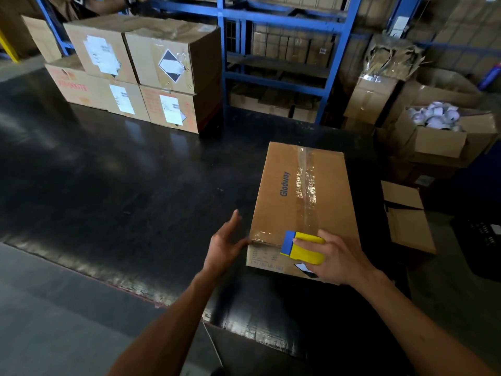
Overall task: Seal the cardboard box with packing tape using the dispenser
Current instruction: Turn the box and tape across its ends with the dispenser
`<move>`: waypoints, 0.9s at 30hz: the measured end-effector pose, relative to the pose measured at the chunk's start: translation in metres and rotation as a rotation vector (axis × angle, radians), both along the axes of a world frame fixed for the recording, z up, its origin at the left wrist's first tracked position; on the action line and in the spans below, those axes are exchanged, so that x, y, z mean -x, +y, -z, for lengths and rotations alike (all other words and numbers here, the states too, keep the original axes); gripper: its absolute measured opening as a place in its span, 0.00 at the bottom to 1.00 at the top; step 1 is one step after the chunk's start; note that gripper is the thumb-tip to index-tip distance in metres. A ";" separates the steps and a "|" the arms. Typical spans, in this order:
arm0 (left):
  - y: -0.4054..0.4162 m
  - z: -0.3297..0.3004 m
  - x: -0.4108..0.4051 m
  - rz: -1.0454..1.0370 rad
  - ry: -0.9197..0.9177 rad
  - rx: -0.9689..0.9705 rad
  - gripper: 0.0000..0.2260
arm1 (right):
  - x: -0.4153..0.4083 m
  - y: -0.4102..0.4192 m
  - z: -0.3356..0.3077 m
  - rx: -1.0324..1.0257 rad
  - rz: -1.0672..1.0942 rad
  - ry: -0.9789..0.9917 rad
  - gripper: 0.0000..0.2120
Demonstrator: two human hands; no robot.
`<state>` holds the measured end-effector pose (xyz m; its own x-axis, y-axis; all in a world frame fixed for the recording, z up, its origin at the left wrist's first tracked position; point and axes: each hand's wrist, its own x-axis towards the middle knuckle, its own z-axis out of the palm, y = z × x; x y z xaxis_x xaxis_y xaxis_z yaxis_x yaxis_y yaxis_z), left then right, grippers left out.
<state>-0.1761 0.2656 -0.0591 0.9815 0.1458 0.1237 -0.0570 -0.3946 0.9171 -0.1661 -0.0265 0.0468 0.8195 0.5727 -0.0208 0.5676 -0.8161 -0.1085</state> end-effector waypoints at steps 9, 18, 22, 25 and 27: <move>-0.013 0.013 -0.044 0.612 -0.429 -1.075 0.27 | -0.002 0.003 0.006 0.083 0.049 0.000 0.32; -0.011 0.016 -0.049 0.634 -0.372 -1.028 0.27 | -0.002 -0.015 -0.002 0.087 0.009 -0.056 0.26; -0.009 0.016 -0.049 0.645 -0.320 -1.050 0.27 | 0.002 -0.071 -0.015 0.146 -0.005 -0.082 0.28; -0.012 0.015 -0.048 0.654 -0.320 -1.071 0.28 | 0.003 -0.088 -0.013 0.156 -0.048 -0.085 0.30; -0.014 0.015 -0.047 0.639 -0.346 -1.134 0.28 | 0.000 -0.087 -0.011 0.152 -0.067 -0.095 0.30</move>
<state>-0.1289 0.2520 -0.0743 0.7328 -0.6691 0.1238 -0.6749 -0.7379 0.0063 -0.1665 -0.1131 0.0577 0.7819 0.6224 -0.0351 0.6231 -0.7790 0.0698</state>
